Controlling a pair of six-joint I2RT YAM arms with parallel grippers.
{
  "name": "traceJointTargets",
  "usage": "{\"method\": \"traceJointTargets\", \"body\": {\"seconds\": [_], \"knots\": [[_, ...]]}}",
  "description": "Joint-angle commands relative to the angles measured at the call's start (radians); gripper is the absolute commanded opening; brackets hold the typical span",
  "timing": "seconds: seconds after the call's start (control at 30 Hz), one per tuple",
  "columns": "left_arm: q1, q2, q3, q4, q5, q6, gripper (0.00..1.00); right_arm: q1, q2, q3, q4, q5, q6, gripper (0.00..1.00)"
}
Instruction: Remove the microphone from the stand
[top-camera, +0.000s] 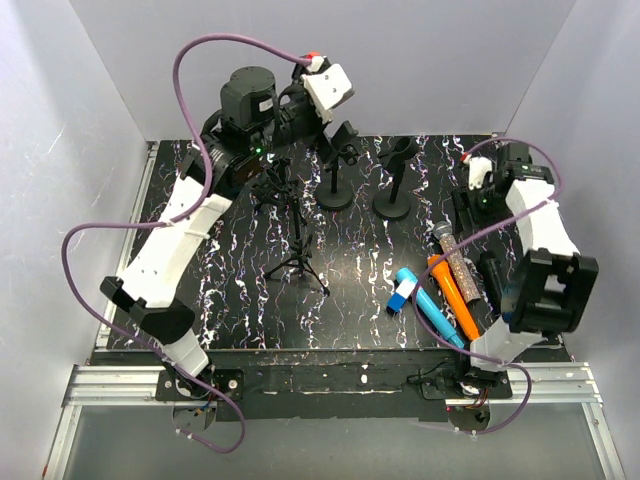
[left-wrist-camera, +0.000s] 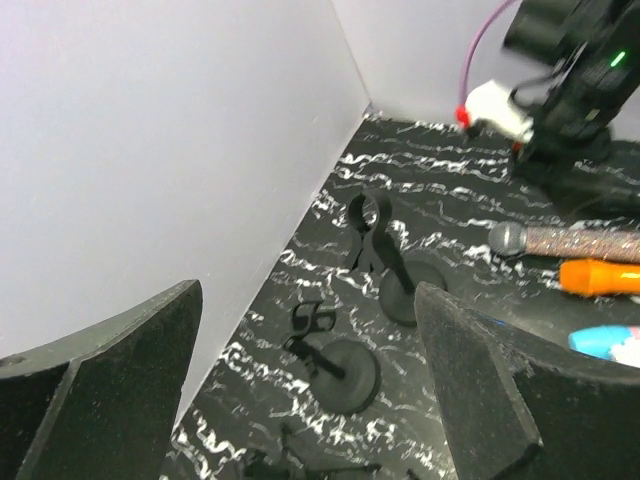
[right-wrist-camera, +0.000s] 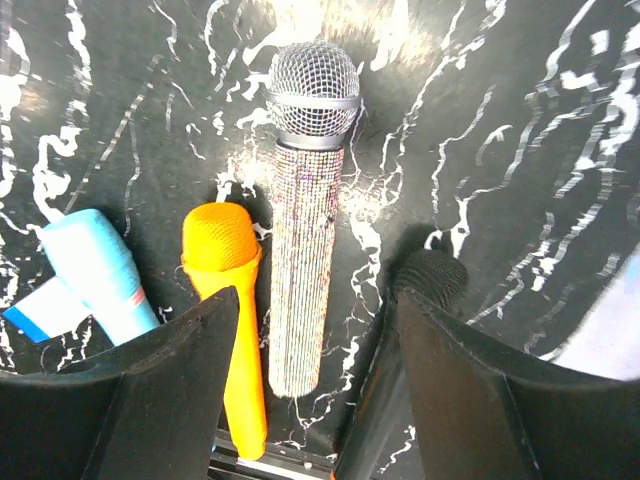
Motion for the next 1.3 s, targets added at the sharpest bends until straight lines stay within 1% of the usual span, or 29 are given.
{"method": "traceJointTargets", "body": {"seconds": [0.0, 0.07, 0.13, 0.17, 0.2, 0.23, 0.27, 0.3, 0.33, 0.37, 0.43, 0.47, 0.5, 0.6, 0.67, 0.73, 0.77, 0.87, 0.9, 1.0, 1.13, 1.27], "knots": [[-0.007, -0.147, -0.086, -0.029, -0.094, 0.135, 0.87, 0.002, -0.147, 0.062, -0.099, -0.023, -0.003, 0.72], [-0.006, -0.206, -0.149, -0.037, -0.148, 0.227, 0.87, 0.003, -0.176, 0.094, -0.12, -0.08, 0.018, 0.72], [-0.007, -0.255, -0.195, -0.04, -0.234, 0.319, 0.9, 0.008, -0.205, 0.143, -0.137, -0.161, 0.04, 0.72], [-0.004, -0.273, -0.209, -0.053, -0.278, 0.392, 0.91, 0.012, -0.216, 0.171, -0.14, -0.221, 0.047, 0.72], [-0.004, -0.298, -0.236, -0.052, -0.368, 0.472, 0.91, 0.016, -0.231, 0.191, -0.136, -0.306, 0.057, 0.72], [-0.003, -0.313, -0.256, -0.015, -0.439, 0.53, 0.92, 0.023, -0.245, 0.208, -0.119, -0.345, 0.066, 0.72], [0.006, -0.33, -0.301, 0.037, -0.522, 0.572, 0.94, 0.038, -0.259, 0.22, -0.098, -0.426, 0.076, 0.71], [0.022, -0.342, -0.316, 0.101, -0.588, 0.583, 0.96, 0.055, -0.273, 0.228, -0.066, -0.485, 0.092, 0.7], [0.06, -0.344, -0.309, 0.139, -0.623, 0.56, 0.97, 0.083, -0.282, 0.233, -0.021, -0.531, 0.104, 0.7], [0.113, -0.338, -0.277, 0.155, -0.643, 0.493, 0.97, 0.123, -0.291, 0.239, 0.01, -0.56, 0.11, 0.69], [0.218, -0.315, -0.196, 0.117, -0.677, 0.323, 0.97, 0.231, -0.297, 0.251, 0.076, -0.592, 0.109, 0.69], [0.261, -0.307, -0.18, 0.097, -0.711, 0.274, 0.97, 0.28, -0.293, 0.257, 0.102, -0.605, 0.103, 0.7], [0.276, -0.316, -0.184, 0.083, -0.725, 0.246, 0.97, 0.34, -0.287, 0.265, 0.131, -0.618, 0.091, 0.7], [0.289, -0.385, -0.278, 0.053, -0.696, 0.216, 0.98, 0.486, -0.256, 0.274, 0.255, -0.684, 0.086, 0.7], [0.29, -0.427, -0.339, 0.036, -0.67, 0.233, 0.98, 0.554, -0.254, 0.215, 0.472, -0.689, 0.168, 0.73], [0.293, -0.441, -0.361, 0.042, -0.696, 0.241, 0.98, 0.615, -0.233, 0.187, 0.656, -0.692, 0.23, 0.77], [0.299, -0.438, -0.346, 0.023, -0.7, 0.241, 0.98, 0.65, -0.203, 0.208, 0.682, -0.692, 0.233, 0.78], [0.319, -0.424, -0.28, -0.023, -0.687, 0.232, 0.98, 0.712, -0.089, 0.321, 0.625, -0.744, 0.225, 0.8], [0.324, -0.422, -0.27, -0.035, -0.681, 0.227, 0.98, 0.723, -0.069, 0.334, 0.622, -0.757, 0.236, 0.81], [0.355, -0.422, -0.241, -0.087, -0.644, 0.195, 0.98, 0.755, -0.032, 0.323, 0.651, -0.777, 0.253, 0.82], [0.431, -0.407, -0.163, -0.162, -0.598, 0.146, 0.98, 0.784, 0.005, 0.308, 0.7, -0.777, 0.273, 0.82], [0.468, -0.41, -0.128, -0.245, -0.566, 0.131, 0.98, 0.796, 0.042, 0.285, 0.826, -0.754, 0.38, 0.79]]}}
